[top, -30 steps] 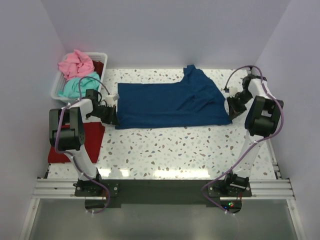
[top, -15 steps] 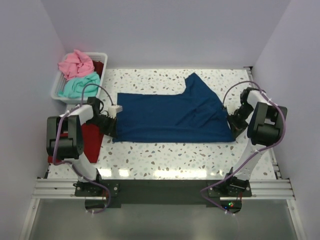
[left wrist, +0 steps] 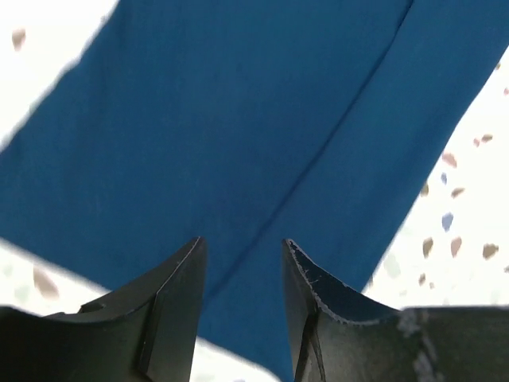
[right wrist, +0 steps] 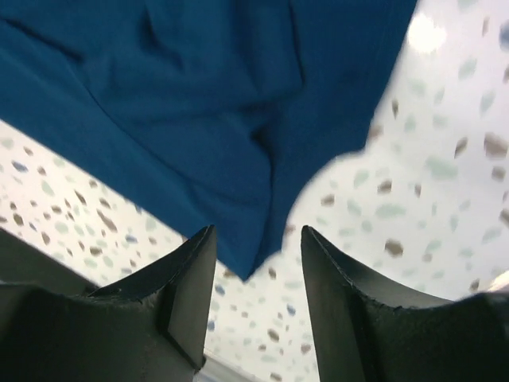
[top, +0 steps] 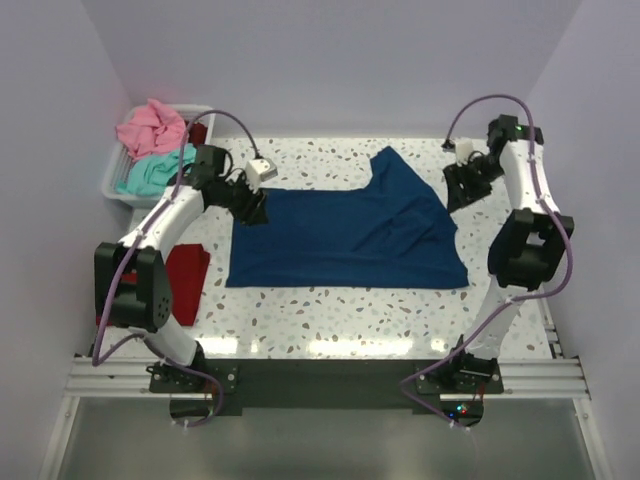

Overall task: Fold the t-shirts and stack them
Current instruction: Fold the tshirt

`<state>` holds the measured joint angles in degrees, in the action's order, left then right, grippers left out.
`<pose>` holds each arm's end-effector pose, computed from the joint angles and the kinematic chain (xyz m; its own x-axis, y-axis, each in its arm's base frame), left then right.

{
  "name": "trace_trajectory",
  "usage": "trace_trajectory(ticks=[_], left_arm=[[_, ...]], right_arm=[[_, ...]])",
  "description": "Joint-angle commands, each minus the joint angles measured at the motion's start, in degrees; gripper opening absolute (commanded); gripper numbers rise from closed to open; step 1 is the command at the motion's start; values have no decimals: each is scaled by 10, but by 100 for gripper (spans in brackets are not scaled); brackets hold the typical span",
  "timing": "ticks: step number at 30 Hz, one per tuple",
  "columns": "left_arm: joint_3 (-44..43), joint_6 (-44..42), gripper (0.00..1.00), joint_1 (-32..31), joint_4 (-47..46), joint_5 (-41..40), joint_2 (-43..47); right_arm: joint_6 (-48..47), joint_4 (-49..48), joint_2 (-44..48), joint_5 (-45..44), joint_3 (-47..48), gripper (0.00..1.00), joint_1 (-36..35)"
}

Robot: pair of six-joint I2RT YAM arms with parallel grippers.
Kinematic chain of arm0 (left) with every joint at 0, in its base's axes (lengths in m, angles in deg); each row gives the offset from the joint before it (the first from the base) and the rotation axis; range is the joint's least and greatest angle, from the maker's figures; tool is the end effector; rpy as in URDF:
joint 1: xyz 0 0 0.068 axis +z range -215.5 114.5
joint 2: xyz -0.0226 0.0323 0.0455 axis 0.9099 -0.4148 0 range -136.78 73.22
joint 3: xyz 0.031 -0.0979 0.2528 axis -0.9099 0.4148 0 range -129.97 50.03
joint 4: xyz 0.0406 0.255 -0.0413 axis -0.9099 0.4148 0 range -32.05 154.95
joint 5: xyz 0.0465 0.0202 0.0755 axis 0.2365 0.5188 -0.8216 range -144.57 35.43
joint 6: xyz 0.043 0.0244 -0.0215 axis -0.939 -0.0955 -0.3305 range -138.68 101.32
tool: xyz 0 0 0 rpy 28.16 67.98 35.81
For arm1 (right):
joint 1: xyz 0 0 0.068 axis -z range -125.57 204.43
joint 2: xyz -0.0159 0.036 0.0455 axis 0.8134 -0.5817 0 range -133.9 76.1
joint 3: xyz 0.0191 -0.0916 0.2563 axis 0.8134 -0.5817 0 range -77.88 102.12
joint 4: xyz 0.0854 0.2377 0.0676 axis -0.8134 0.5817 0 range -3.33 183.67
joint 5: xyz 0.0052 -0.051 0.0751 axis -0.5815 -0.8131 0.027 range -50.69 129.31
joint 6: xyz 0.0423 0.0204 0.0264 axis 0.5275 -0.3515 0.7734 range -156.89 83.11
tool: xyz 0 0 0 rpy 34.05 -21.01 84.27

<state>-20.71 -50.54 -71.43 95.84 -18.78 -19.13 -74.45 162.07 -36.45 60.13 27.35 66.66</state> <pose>0.3291 -0.0551 0.2543 -0.5278 0.4854 -0.6970 0.7744 0.6122 -0.1600 0.3795 -0.0694 0.2792 -0.8624 -0.3961 -0.3153 -0.4689 0.8598 0.2023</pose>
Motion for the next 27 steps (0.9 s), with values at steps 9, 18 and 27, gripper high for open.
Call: trace_trajectory(ticks=[9,18,27], left_arm=[[-74,100,53,-75,-113,37,-97],[-50,94,53,-80,-118,19,-90],[-17,85,52,-87,-149,32,-50]], right_arm=[[75,-45,-167,0,150,55,-135],[63,-45,-188,3,133,33,-157],[-45,-67,52,19,-128,0,-157]])
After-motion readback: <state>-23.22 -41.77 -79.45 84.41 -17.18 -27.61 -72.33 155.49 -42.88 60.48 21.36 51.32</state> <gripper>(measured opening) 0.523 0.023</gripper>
